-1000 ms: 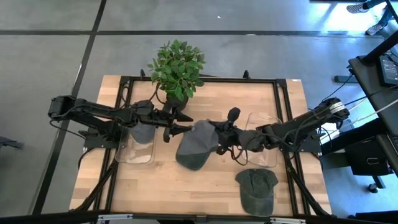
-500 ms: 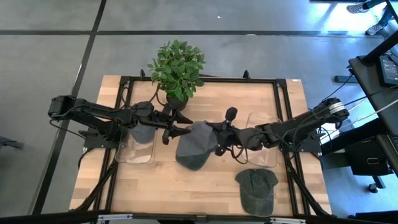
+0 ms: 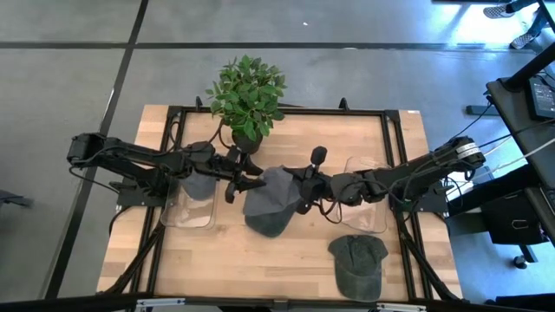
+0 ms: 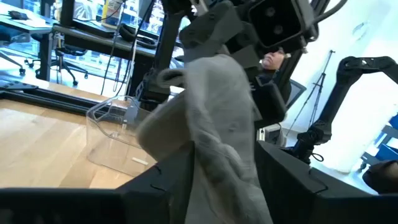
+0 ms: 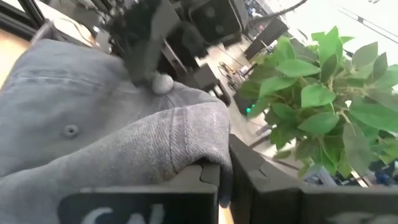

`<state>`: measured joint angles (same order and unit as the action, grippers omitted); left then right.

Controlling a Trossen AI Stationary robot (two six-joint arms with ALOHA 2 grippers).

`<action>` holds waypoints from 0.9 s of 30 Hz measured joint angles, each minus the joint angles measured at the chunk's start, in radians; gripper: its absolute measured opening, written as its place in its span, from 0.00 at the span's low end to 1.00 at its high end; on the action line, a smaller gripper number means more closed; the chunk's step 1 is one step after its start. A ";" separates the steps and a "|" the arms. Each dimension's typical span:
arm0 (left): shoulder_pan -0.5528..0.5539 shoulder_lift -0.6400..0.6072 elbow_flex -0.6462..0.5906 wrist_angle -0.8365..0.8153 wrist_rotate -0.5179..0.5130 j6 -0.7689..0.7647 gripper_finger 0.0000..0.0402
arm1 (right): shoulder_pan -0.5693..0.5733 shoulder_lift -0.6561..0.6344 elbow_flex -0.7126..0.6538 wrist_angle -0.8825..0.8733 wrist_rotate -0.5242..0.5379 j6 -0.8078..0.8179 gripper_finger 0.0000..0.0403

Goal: Pick & Place hat
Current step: Put the gray cap into the left transparent bin

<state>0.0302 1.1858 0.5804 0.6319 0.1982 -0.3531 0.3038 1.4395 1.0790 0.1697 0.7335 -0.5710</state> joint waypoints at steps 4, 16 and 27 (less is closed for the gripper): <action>0.014 0.000 0.000 0.000 -0.001 0.000 0.32 | 0.000 0.000 0.000 0.005 -0.003 -0.003 0.03; 0.020 0.000 0.000 0.003 0.006 0.022 0.06 | 0.000 0.000 0.000 0.002 -0.004 -0.006 0.05; 0.020 -0.055 0.093 -0.189 0.056 0.027 0.06 | 0.006 0.000 0.000 -0.013 -0.003 -0.019 0.18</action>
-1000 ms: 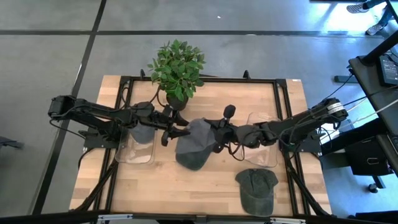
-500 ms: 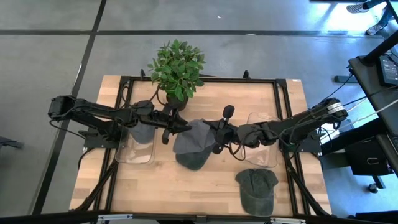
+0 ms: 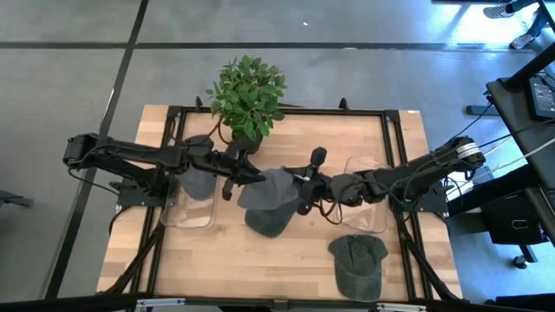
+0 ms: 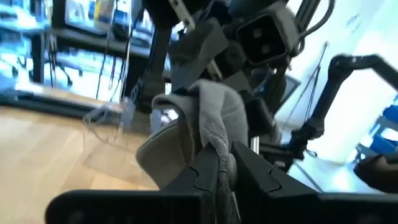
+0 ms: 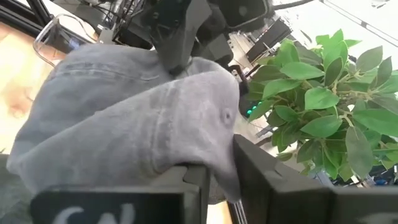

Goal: Pick & Place hat
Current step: Put the gray cap into the left transparent bin

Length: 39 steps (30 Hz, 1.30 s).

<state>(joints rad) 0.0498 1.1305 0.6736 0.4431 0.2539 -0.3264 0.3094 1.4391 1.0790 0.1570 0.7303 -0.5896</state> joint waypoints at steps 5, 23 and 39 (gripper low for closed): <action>-0.001 0.000 0.119 -0.252 0.007 0.000 0.06 | 0.008 0.000 0.000 0.000 0.044 0.006 0.31; -0.002 0.001 0.734 -1.428 -0.003 -0.037 0.07 | 0.080 -0.171 -0.024 -0.640 0.046 0.619 0.50; -0.046 0.008 0.849 -1.977 -0.184 0.103 0.07 | 0.080 -0.184 -0.036 -0.672 0.115 0.717 0.50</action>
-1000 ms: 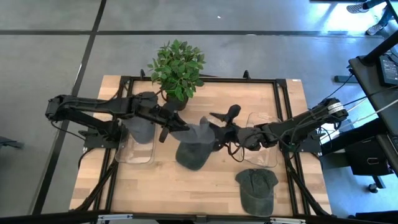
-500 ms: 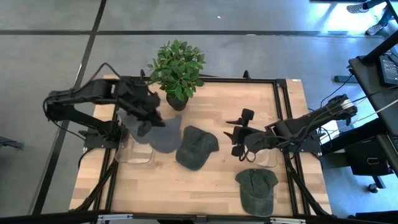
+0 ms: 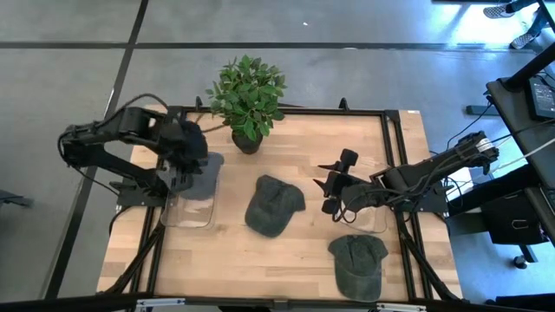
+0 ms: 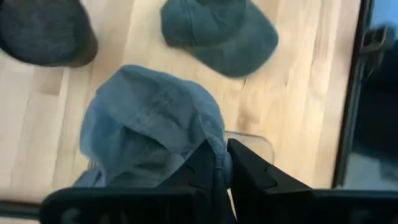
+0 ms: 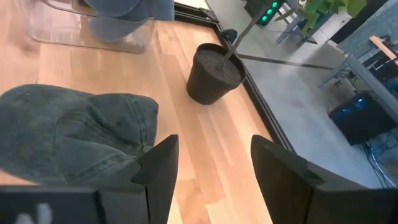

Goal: Pick & Place hat
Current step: Put the gray cap into the left transparent bin

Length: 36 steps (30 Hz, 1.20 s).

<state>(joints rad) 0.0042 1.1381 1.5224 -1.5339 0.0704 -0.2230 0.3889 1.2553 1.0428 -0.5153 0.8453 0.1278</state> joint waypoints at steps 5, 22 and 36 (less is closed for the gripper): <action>-0.010 -0.002 -0.118 0.016 -0.027 0.062 0.07 | 0.000 0.001 0.000 -0.001 0.000 0.004 0.50; -0.009 -0.002 -0.361 0.045 -0.356 0.065 0.16 | 0.000 0.001 -0.001 0.005 0.000 -0.013 0.50; -0.009 -0.002 -0.362 0.041 -0.533 0.026 0.30 | 0.000 0.002 -0.001 0.017 -0.045 -0.027 0.50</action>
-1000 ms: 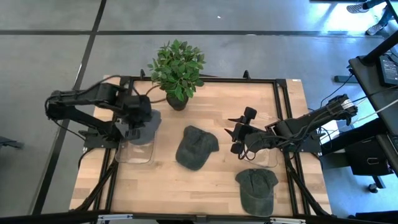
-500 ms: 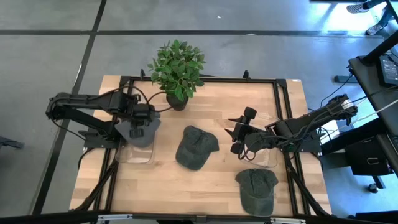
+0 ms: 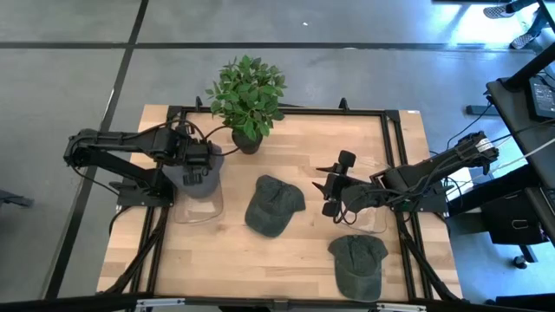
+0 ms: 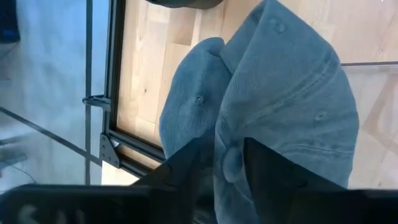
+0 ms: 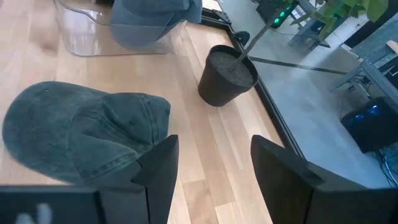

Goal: Pick & Place hat
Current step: Put the gray cap into the left transparent bin, then adjust the left transparent bin

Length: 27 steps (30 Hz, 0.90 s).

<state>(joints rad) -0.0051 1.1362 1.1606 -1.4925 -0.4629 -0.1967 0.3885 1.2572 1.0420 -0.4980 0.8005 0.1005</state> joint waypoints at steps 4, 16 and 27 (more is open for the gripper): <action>0.000 0.000 0.000 -0.003 -0.001 0.008 0.42 | 0.000 0.000 0.000 0.000 0.000 0.000 0.50; -0.021 -0.078 0.000 0.169 0.044 -0.028 0.50 | -0.068 0.000 0.000 -0.001 -0.013 0.209 0.50; -0.129 -0.190 -0.186 0.942 0.296 0.027 0.49 | -0.162 0.011 0.000 -0.019 -0.234 0.216 0.50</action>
<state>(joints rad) -0.1345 0.9463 0.9750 -0.5508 -0.1672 -0.1696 0.2269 1.2684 1.0420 -0.5173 0.5667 0.3163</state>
